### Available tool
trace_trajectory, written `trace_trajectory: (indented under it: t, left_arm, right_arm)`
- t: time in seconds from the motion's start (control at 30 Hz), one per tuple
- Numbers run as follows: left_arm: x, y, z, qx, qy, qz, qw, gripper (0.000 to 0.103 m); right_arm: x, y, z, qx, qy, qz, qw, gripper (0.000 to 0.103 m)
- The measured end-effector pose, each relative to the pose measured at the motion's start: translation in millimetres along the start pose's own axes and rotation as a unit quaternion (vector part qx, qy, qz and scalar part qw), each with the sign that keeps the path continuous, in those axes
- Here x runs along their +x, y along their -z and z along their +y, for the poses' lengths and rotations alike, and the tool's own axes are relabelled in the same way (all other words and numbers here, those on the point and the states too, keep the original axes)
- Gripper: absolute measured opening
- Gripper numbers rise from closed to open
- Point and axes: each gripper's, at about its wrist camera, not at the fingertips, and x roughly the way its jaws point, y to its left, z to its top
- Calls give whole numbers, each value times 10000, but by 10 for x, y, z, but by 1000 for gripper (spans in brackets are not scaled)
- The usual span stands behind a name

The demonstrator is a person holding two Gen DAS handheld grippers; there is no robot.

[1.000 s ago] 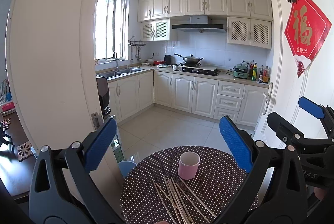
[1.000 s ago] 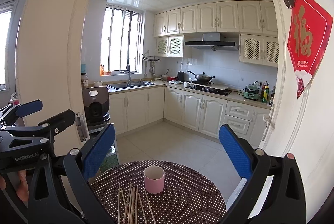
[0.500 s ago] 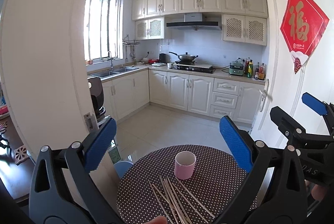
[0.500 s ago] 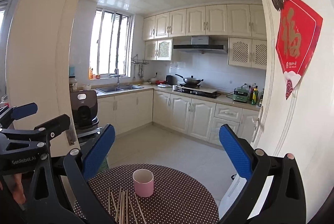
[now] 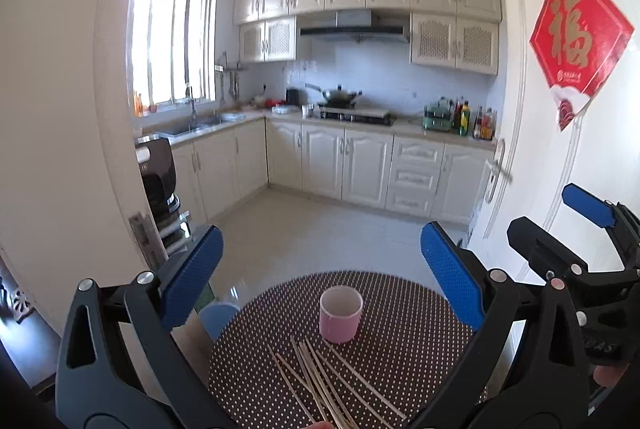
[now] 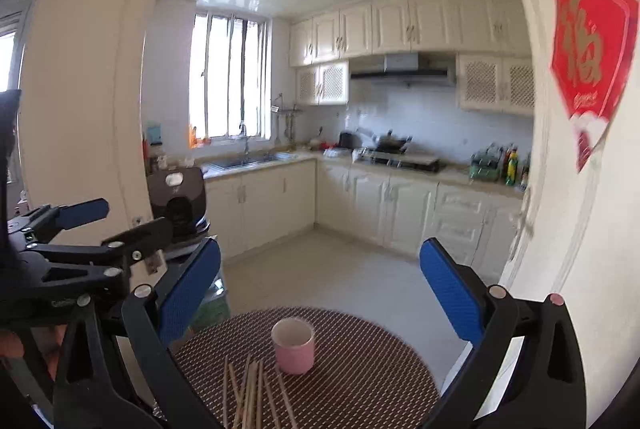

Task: Organize utensils
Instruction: 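Lower both tools toward the wooden chopsticks beside the pink cup, then close the right tool on one wooden chopstick while the left tool grasps another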

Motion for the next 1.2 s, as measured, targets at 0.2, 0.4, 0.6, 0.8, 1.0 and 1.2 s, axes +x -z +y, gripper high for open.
trace_trajectory:
  t: [0.2, 0.4, 0.6, 0.8, 1.0, 1.2]
  left_arm:
    - [423, 169, 296, -279, 69, 829, 9961, 97]
    - [847, 428, 726, -756, -17, 1623, 9838, 97]
    - [1438, 1074, 1090, -1238, -185, 2866, 9498, 96]
    - [1871, 1733, 1172, -1729, -9, 3793, 9090, 80]
    - [2307, 2329, 1118, -1968, -29, 4530, 8695, 62]
    - [2577, 2594, 1127, -2035, -210, 4885, 8483, 54]
  right_arm:
    - [489, 132, 16, 259, -462, 699, 9962, 96]
    - [1030, 380, 147, 281, -752, 1479, 9857, 93]
    - [1614, 922, 194, 312, -1119, 2680, 9564, 72]
    - [2085, 1598, 170, 367, -1212, 3961, 9094, 50]
    - [2365, 2016, 144, 297, -1337, 4650, 8746, 36]
    - [2679, 2257, 150, 263, -1502, 4989, 8532, 28]
